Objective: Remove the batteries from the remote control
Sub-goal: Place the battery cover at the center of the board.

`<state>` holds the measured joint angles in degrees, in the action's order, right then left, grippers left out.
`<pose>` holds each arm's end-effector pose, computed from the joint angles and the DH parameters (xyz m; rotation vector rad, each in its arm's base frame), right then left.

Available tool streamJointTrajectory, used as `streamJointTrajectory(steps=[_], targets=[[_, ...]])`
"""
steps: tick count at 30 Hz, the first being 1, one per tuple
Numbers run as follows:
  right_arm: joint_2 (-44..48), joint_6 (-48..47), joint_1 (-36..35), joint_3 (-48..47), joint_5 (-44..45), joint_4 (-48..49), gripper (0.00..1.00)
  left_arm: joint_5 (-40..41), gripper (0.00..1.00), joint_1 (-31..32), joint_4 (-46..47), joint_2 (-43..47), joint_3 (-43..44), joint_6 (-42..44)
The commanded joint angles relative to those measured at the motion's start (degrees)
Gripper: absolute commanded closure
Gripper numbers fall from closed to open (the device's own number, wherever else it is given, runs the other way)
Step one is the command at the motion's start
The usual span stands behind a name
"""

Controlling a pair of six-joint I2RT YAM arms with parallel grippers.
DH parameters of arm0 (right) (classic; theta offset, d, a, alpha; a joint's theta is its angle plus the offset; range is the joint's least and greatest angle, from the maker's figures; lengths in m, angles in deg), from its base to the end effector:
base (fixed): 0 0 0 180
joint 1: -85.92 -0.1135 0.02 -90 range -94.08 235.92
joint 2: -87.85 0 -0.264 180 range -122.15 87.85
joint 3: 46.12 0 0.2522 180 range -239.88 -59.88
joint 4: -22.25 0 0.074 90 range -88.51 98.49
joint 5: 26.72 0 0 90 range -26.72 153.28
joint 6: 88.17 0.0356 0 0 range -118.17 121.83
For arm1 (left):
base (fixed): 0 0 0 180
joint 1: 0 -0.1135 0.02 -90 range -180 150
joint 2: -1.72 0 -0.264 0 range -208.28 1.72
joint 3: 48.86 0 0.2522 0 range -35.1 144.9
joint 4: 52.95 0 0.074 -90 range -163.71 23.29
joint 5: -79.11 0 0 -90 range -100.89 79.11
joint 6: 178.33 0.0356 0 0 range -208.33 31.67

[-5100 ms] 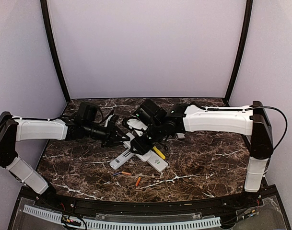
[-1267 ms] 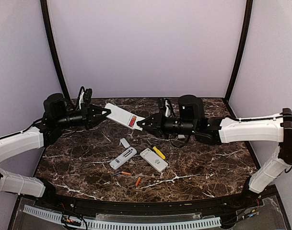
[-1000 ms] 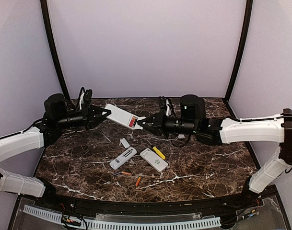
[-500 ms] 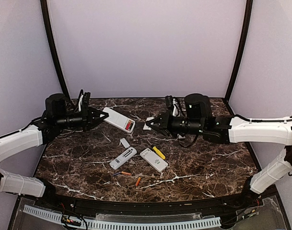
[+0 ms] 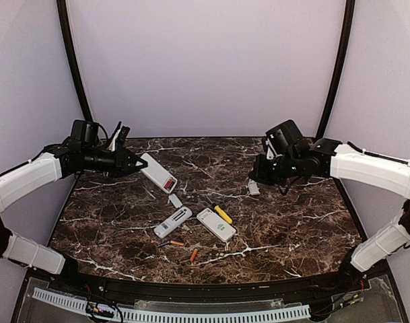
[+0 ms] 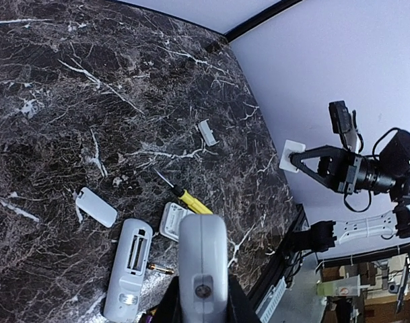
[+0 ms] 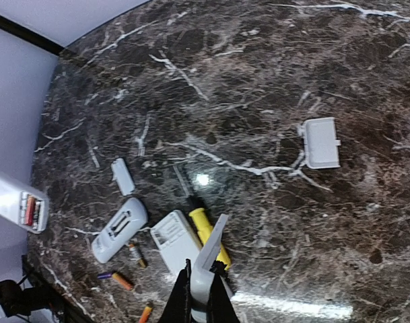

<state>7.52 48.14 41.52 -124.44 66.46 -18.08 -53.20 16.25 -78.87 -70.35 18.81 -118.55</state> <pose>0.2219 0.2146 0.2911 0.0701 2.4242 0.7147 0.2590 -0.1005 0.2947 0.2117 2.1862 -1.2477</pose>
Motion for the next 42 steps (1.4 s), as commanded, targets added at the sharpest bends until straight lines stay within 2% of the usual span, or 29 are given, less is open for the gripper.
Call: streamJointTrajectory(steps=[1, 3, 6, 14, 24, 31, 38, 42], targets=[[-7.53, -4.22, 2.41, -4.88, 8.75, -15.47, 1.00, 1.28, 1.00, -0.17, -10.46, -0.38, 6.41, 14.97], [-11.05, -5.42, 3.02, -5.62, 12.73, -17.88, 1.00, 3.45, 1.00, -0.17, -8.77, 0.35, 6.19, 16.03], [-15.92, -6.53, 4.36, -7.25, 14.29, -20.45, 1.00, 6.06, 1.00, -0.17, -4.86, 2.21, 2.42, 15.04], [-25.46, -6.85, 4.98, -11.96, 19.73, -25.26, 1.00, 11.47, 1.00, -0.21, -5.46, 4.55, 1.32, 14.60], [-29.73, -6.86, 6.20, -13.32, 18.24, -24.95, 0.99, 12.90, 1.00, -0.17, -5.43, 3.52, 1.59, 14.35], [-30.07, -6.76, 6.76, -12.59, 16.92, -23.34, 0.88, 13.65, 1.00, -0.17, -5.41, 3.12, 1.74, 14.40], [-28.82, -6.41, 7.63, -12.00, 15.16, -22.05, 0.71, 14.49, 1.00, -0.18, -5.47, 3.02, 1.77, 14.53], [-28.00, -5.96, 8.01, -12.00, 14.76, -21.62, 0.58, 14.47, 1.00, -0.17, -5.50, 3.13, 1.85, 14.51]])
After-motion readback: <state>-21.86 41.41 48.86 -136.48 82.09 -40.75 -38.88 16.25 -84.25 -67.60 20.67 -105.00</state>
